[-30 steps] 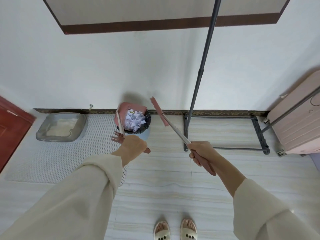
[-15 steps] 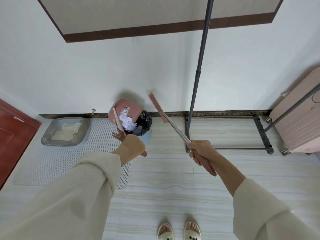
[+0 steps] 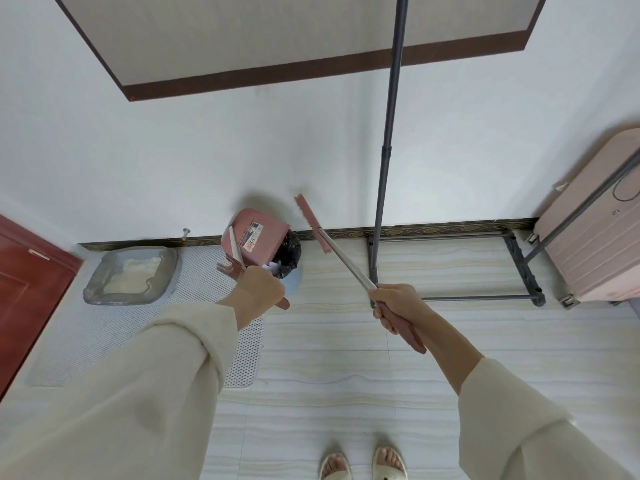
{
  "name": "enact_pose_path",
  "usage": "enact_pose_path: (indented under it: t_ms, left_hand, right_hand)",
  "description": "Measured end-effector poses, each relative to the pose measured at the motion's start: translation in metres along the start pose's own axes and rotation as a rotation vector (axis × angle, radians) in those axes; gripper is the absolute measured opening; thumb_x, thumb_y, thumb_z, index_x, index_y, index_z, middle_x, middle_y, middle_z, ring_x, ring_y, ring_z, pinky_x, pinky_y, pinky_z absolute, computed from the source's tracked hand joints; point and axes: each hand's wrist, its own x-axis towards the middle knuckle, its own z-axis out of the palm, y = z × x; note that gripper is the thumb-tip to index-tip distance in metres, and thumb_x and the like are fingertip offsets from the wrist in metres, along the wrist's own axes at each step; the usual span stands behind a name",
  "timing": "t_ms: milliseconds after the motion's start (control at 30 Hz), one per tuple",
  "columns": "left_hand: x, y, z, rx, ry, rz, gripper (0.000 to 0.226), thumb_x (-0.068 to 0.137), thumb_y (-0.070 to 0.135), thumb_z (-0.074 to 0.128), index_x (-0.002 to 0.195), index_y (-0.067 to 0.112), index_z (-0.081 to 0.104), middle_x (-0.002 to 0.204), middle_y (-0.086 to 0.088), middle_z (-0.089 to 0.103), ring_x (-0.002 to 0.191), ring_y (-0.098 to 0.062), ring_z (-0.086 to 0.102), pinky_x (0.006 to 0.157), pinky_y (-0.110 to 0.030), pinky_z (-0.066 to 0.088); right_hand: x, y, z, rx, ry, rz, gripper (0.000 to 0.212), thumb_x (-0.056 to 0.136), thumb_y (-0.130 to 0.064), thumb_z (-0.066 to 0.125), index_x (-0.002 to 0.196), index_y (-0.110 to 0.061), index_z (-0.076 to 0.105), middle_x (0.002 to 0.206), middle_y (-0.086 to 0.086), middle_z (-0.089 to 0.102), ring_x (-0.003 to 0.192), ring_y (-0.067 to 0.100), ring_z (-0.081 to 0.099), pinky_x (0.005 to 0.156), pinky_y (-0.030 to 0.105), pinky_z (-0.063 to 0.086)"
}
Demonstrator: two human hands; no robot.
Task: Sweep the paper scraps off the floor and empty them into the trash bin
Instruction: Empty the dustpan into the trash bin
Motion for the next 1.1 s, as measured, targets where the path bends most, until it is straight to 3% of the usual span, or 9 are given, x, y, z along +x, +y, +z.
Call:
enact_pose_path:
  t_ms: [100,233,400,500,633,700,800,867,1100]
  left_hand:
    - [-0.001,-0.006,-0.009,0.019,0.010,0.001,0.013,0.088,0.002,0.052,0.087,0.015,0.056,0.073,0.004,0.051,0.071,-0.017,0.057,0.051,-0.026,0.032]
    - [-0.005,-0.004,-0.015,0.021,0.010,-0.003,0.012,0.089,0.004,0.051,0.097,0.010,0.057,0.078,0.003,0.055,0.077,-0.016,0.061,0.043,-0.024,0.019]
    - [-0.009,-0.022,-0.022,-0.101,0.181,-0.209,0.015,0.092,0.004,0.044,0.106,0.007,0.051,0.087,0.000,0.065,0.078,-0.018,0.066,0.054,-0.026,0.041]
    - [-0.006,-0.032,-0.035,-0.138,0.265,-0.261,0.014,0.095,0.014,0.044,0.106,0.010,0.053,0.086,0.001,0.066,0.075,-0.016,0.066,0.057,-0.025,0.039]
    - [-0.006,-0.058,-0.059,-0.334,0.312,-0.414,0.017,0.096,0.022,0.046,0.103,0.009,0.053,0.070,0.004,0.058,0.069,-0.019,0.065,0.060,-0.027,0.050]
    - [-0.011,-0.077,-0.071,-0.430,0.384,-0.497,0.022,0.096,0.028,0.045,0.097,0.007,0.052,0.063,0.003,0.049,0.069,-0.022,0.064,0.056,-0.028,0.045]
    - [-0.020,-0.098,-0.092,-0.588,0.485,-0.644,0.035,0.098,0.037,0.037,0.091,0.007,0.052,0.077,-0.005,0.062,0.072,-0.027,0.063,0.057,-0.029,0.038]
    - [-0.024,-0.104,-0.108,-0.682,0.516,-0.721,0.026,0.098,0.029,0.040,0.089,0.008,0.051,0.084,-0.007,0.065,0.070,-0.026,0.059,0.058,-0.029,0.037]
    - [-0.045,-0.123,-0.145,-1.209,0.638,-0.947,0.022,0.093,0.028,0.045,0.078,0.011,0.048,0.075,-0.004,0.053,0.070,-0.027,0.051,0.063,-0.029,0.039]
  right_hand:
    - [-0.001,-0.002,-0.001,0.018,0.001,-0.030,0.021,0.089,-0.005,0.052,0.069,-0.007,0.046,0.053,0.008,0.048,0.029,0.012,0.041,0.031,0.015,0.032]
    - [-0.001,-0.003,-0.004,-0.001,0.004,-0.046,0.015,0.090,-0.006,0.051,0.075,-0.006,0.048,0.052,0.007,0.049,0.029,0.012,0.040,0.031,0.015,0.032]
    - [-0.005,-0.009,-0.005,0.001,0.024,-0.022,0.018,0.090,-0.007,0.052,0.073,-0.009,0.047,0.052,0.007,0.050,0.028,0.013,0.041,0.032,0.014,0.031]
    - [-0.011,-0.023,-0.006,-0.023,0.044,-0.009,0.020,0.089,-0.009,0.053,0.070,-0.008,0.048,0.049,0.005,0.053,0.028,0.012,0.042,0.033,0.014,0.032]
    - [-0.017,-0.047,-0.009,-0.048,0.046,0.009,0.017,0.089,-0.010,0.052,0.073,-0.008,0.049,0.050,0.005,0.054,0.029,0.011,0.042,0.034,0.016,0.032]
    - [-0.021,-0.060,-0.009,-0.061,0.043,-0.001,0.016,0.091,-0.010,0.050,0.075,-0.008,0.049,0.047,0.004,0.053,0.028,0.011,0.041,0.033,0.013,0.032]
    - [-0.029,-0.087,-0.003,-0.067,0.015,-0.042,0.013,0.092,-0.008,0.045,0.079,-0.007,0.048,0.048,0.005,0.052,0.028,0.011,0.041,0.034,0.012,0.031]
    - [-0.036,-0.108,0.000,-0.046,-0.026,-0.073,0.012,0.090,-0.005,0.042,0.080,-0.007,0.045,0.056,0.010,0.052,0.029,0.011,0.047,0.033,0.013,0.034]
    - [-0.047,-0.152,-0.014,0.109,-0.186,-0.060,0.023,0.090,-0.009,0.043,0.067,-0.009,0.039,0.061,0.018,0.043,0.040,0.018,0.063,0.034,0.016,0.048]
